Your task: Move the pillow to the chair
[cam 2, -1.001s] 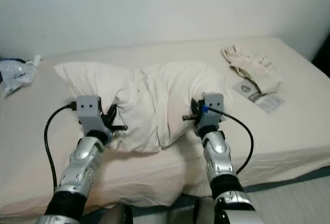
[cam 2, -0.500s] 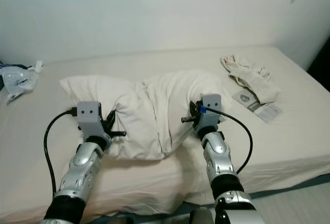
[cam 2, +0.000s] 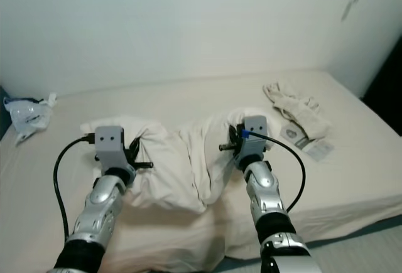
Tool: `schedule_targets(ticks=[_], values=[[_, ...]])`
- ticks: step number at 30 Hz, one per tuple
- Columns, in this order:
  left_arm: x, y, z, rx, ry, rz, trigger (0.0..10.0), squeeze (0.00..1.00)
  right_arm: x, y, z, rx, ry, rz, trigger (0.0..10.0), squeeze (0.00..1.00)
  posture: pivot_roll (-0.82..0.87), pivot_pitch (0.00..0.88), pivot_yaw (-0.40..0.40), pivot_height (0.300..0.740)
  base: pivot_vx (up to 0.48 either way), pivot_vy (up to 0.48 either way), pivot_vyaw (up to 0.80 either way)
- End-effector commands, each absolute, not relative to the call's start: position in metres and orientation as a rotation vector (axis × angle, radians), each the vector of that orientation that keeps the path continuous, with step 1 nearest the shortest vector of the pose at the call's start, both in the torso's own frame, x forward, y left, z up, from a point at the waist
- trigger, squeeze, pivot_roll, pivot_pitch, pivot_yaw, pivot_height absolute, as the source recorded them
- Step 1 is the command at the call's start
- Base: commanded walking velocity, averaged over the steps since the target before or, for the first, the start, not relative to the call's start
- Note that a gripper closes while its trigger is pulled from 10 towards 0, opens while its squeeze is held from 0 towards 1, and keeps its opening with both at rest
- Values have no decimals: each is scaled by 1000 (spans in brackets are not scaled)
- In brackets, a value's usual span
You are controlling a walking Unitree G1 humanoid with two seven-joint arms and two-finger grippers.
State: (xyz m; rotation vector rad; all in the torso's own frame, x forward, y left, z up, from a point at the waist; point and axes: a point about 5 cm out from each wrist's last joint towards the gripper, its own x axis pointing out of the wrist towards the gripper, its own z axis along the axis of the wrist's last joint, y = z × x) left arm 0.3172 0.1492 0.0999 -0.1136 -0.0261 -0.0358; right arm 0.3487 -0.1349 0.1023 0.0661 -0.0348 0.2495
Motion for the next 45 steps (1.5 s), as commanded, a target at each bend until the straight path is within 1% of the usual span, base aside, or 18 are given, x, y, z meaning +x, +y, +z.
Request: schedule_targets(ticks=[1,4,7,8,11,16,20,25,45], values=[[321,144,113,-119,-93,-53,10000,0,354,-124,114,57,-76,297,10000,0,-12,0,-37,730,0,0,0],[321,144,114,-123,-97,-49,10000,0,354,-125,114,56,-77,297,10000,0,-11,0,-38,740,0,0,0],[322,143,115,-129,-98,-46,10000,0,355,-126,114,19,-75,279,10000,0,-9,0,-40,740,0,0,0],[321,144,114,-129,-97,-45,10000,0,354,-125,113,49,-72,289,10000,0,-8,0,-40,740,0,0,0],[320,144,113,-125,-95,-46,10000,0,353,-125,114,46,-94,277,10000,0,-9,0,-39,740,0,0,0],[319,145,110,-123,-82,-46,10000,0,353,-124,104,49,-17,274,10000,0,-5,0,-46,740,0,0,0],[319,148,109,-147,-70,-24,10000,0,352,-124,101,55,-3,277,10000,0,-4,0,-50,740,0,0,0],[317,148,108,-109,-84,-20,10000,0,349,-122,94,55,36,304,10000,0,-1,3,-53,740,0,0,0],[317,146,109,-100,-92,-22,10000,0,347,-121,92,65,33,316,10000,0,-5,9,-50,740,0,0,-778]])
